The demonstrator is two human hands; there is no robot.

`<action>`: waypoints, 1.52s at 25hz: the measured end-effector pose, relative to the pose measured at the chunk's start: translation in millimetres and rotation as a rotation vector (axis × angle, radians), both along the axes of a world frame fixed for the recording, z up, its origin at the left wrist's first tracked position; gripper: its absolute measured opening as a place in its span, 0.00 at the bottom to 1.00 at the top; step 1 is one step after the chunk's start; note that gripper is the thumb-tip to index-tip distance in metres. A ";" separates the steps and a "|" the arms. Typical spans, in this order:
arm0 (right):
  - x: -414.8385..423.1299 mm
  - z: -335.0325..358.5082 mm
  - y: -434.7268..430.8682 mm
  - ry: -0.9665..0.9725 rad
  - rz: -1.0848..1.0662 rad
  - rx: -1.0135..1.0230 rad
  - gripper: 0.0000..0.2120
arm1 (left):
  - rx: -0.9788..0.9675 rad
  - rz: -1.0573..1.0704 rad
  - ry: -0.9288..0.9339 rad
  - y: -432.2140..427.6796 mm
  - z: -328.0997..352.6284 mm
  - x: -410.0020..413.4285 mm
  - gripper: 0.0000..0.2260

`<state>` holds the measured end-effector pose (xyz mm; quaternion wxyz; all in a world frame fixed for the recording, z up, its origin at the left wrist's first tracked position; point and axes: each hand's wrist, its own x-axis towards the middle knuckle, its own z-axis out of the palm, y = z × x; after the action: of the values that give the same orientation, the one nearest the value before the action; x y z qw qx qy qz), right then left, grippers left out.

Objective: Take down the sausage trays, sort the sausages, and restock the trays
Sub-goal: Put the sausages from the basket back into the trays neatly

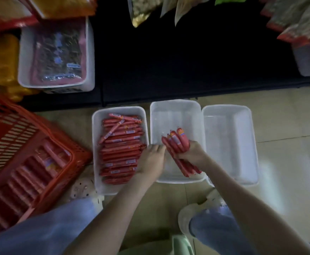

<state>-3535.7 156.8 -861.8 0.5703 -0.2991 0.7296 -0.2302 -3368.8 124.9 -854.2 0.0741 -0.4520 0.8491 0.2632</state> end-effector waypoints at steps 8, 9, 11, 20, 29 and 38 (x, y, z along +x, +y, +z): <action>22.2 -92.4 15.0 0.710 1.148 0.048 0.33 | -0.093 -0.322 -0.375 14.1 -67.7 16.6 0.27; 22.0 -95.9 23.9 0.763 1.105 0.003 0.36 | -0.078 -0.322 -0.401 17.3 -70.7 15.7 0.26; 20.9 -104.0 40.7 0.839 1.071 -0.011 0.37 | -0.070 -0.316 -0.418 22.4 -71.7 12.5 0.26; 12.4 -110.9 48.1 0.816 1.108 -0.024 0.50 | -0.018 -0.275 -0.375 25.6 -69.5 7.8 0.24; 85.4 34.6 4.2 0.861 0.735 -0.346 0.33 | -0.099 0.021 -0.136 -25.0 55.4 39.2 0.21; 298.9 185.2 -99.2 0.646 0.815 -0.752 0.26 | -0.199 0.562 -0.060 -81.5 230.2 251.0 0.18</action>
<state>-3236.8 57.7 -676.6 0.2198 -0.7862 0.5619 -0.1336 -3117.8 43.4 -624.0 -0.0212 -0.6820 0.7097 0.1754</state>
